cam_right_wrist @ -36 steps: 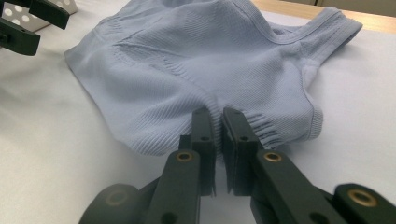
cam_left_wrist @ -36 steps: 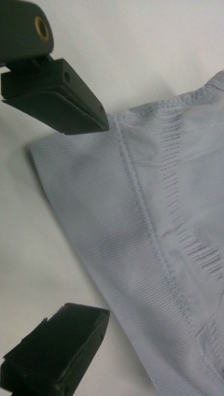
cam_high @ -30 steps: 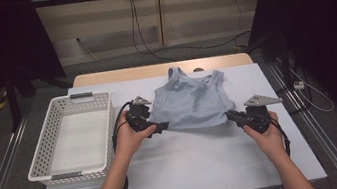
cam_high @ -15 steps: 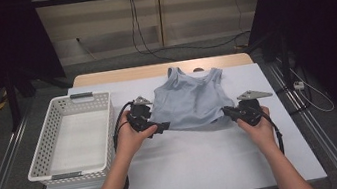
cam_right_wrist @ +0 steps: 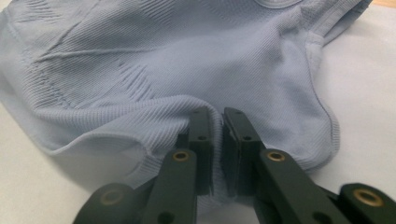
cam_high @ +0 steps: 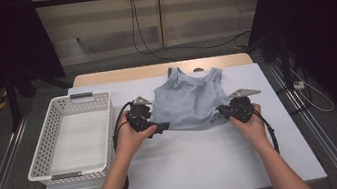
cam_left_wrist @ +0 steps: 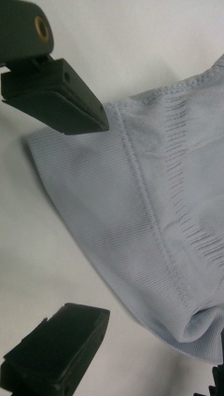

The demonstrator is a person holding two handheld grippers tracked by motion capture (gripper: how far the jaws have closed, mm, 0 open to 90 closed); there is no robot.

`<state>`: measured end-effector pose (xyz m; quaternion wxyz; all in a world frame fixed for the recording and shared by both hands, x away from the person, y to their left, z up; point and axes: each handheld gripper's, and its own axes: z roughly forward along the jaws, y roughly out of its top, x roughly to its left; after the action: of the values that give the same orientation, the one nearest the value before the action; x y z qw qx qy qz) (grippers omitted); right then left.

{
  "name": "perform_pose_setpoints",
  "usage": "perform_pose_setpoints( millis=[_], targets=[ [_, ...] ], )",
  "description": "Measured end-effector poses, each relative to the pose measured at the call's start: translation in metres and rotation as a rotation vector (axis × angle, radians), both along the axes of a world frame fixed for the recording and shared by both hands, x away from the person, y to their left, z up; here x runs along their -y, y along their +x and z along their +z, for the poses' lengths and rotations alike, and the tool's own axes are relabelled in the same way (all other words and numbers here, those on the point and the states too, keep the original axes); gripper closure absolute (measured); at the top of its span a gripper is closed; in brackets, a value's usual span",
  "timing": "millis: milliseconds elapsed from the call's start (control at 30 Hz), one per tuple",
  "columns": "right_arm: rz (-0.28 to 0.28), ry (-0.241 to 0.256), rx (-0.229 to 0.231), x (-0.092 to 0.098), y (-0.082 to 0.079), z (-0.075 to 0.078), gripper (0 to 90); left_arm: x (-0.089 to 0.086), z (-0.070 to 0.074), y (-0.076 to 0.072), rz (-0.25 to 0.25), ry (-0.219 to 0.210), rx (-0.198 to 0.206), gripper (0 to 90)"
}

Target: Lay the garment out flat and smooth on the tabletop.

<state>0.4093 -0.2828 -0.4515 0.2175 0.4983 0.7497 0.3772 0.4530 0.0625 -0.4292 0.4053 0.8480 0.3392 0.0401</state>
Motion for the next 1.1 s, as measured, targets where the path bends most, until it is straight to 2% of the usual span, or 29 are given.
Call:
perform_pose_setpoints(
  millis=[100,233,300,433,633,733,1033,1067,1100],
  targets=[
    [0.004,0.006,-0.006,0.002,-0.005,0.004,71.3,0.000,0.000,0.000,-0.005,0.002,-0.003,9.3],
    [-0.040,0.033,0.011,0.006,-0.013,0.010,49.4,0.002,-0.001,-0.001,-0.004,0.001,-0.001,9.3],
    [-0.039,0.037,0.018,0.008,-0.017,0.013,47.5,0.002,-0.001,-0.001,-0.004,0.002,0.000,9.3],
    [-0.048,0.040,0.026,0.011,-0.027,0.014,36.0,0.001,0.000,-0.002,0.000,0.001,-0.001,9.3],
    [-0.059,0.051,0.044,0.014,-0.039,0.016,29.8,0.001,0.001,-0.002,-0.001,-0.003,0.001,9.3],
    [-0.048,0.033,0.045,0.012,-0.045,0.017,26.0,0.000,0.001,-0.002,-0.003,-0.003,0.004,9.3],
    [0.008,0.032,0.045,-0.001,-0.061,0.019,27.0,0.000,0.001,-0.002,-0.001,-0.003,0.003,9.3],
    [0.019,0.027,0.045,-0.005,-0.062,0.018,28.6,0.000,0.001,-0.002,-0.001,-0.003,0.004,9.3],
    [0.034,0.021,0.042,-0.009,-0.062,0.017,34.4,0.000,0.002,-0.002,-0.001,-0.002,0.003,9.3]
  ],
)
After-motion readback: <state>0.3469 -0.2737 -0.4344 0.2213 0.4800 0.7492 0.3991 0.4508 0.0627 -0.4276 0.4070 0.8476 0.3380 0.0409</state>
